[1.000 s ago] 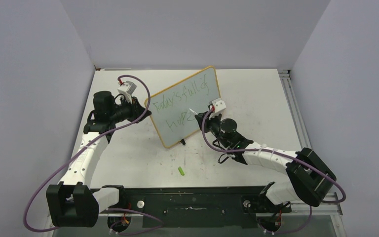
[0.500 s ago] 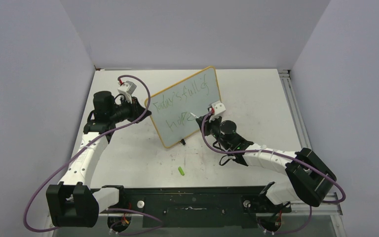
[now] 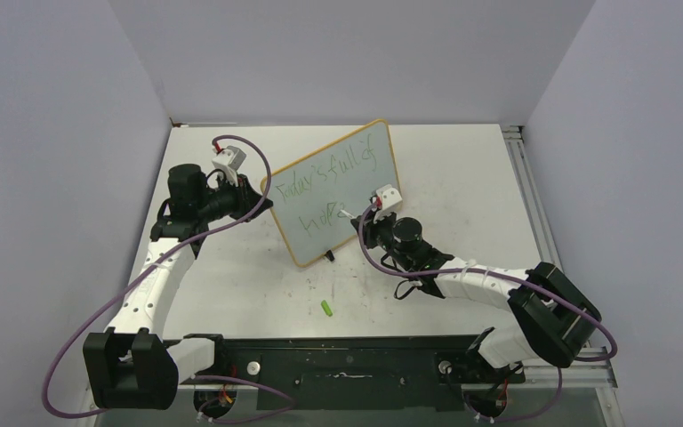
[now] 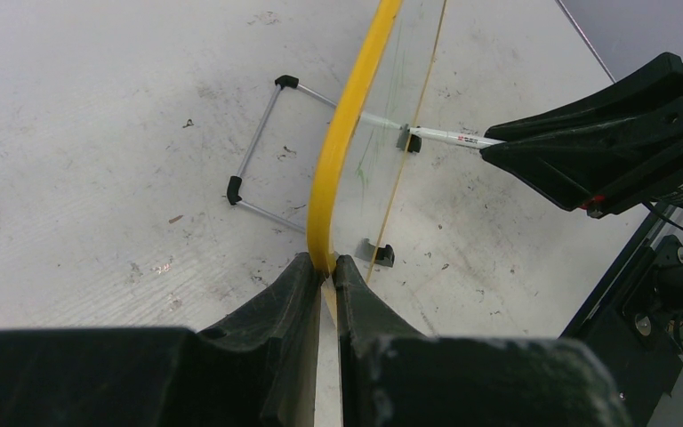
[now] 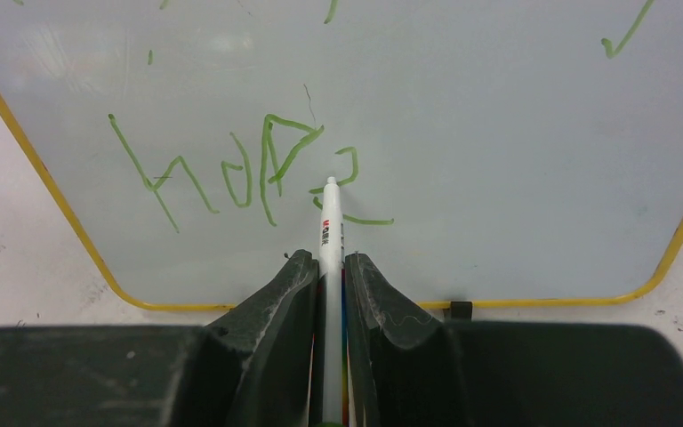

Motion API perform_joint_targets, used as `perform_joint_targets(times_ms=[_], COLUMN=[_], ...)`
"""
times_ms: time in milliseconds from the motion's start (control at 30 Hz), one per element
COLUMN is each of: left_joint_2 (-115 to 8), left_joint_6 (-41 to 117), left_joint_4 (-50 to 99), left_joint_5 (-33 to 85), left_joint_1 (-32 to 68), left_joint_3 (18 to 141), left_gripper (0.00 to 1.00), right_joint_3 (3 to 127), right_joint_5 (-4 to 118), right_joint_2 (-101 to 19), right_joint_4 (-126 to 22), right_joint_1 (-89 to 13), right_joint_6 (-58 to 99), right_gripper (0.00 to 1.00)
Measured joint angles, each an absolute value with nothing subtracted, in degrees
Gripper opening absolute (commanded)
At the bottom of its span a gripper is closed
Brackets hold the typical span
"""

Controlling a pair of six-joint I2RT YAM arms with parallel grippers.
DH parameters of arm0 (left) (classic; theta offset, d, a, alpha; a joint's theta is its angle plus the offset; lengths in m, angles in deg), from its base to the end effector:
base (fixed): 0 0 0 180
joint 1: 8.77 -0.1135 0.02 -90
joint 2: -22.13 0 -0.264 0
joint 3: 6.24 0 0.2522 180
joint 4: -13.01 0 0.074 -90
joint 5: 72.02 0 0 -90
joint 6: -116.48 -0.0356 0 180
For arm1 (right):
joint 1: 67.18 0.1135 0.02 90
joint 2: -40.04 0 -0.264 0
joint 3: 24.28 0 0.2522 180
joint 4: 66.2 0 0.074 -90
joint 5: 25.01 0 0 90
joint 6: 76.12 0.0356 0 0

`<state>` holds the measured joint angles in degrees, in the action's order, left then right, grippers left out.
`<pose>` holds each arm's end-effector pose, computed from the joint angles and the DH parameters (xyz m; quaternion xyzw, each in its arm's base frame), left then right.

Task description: Write a sentence on the whiteboard

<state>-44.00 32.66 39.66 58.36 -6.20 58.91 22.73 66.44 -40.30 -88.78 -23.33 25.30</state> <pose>0.2536 -0.0345 0.3037 0.1533 0.8082 -0.3315 0.4620 0.2127 0.2031 0.2147 -0.2073 0.7418 0.2872 0.5695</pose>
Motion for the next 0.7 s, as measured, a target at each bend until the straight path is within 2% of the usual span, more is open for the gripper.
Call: perform_joint_targets(times_ms=[700], left_joint_2=[-44.0], left_joint_6=[32.7], left_joint_4=[39.7], left_joint_5=[58.3], left_joint_1=[-6.2], left_joint_3=[58.9], left_gripper=[0.00], right_joint_3=[22.7], right_joint_5=[64.7], right_joint_2=[-41.4], right_joint_4=[-87.4], right_joint_1=[-23.0], right_joint_6=[25.0], right_gripper=[0.05])
